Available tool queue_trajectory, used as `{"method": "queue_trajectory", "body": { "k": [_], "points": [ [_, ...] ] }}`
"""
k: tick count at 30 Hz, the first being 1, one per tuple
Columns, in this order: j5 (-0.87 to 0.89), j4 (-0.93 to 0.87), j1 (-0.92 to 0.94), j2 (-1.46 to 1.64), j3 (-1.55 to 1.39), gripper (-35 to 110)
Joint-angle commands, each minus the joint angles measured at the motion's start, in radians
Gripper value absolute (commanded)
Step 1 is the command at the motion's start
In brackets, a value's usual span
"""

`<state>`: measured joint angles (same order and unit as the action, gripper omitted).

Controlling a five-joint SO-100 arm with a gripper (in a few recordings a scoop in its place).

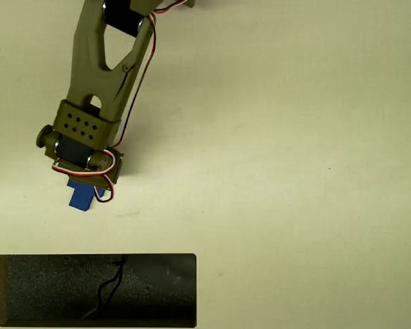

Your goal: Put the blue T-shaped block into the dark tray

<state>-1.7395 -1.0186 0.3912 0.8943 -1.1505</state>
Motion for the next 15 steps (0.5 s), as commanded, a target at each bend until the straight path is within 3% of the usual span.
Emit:
{"method": "queue_trajectory", "body": {
  "k": [1,3,8,15],
  "points": [
    [-0.077,0.025,-0.011,0.114,-0.121,0],
    [-0.081,0.017,-0.031,0.225,-0.225,0],
    [-0.202,-0.201,0.049,0.439,-0.376,0],
    [-0.382,0.037,0.288,0.301,-0.364,0]
  ]
}}
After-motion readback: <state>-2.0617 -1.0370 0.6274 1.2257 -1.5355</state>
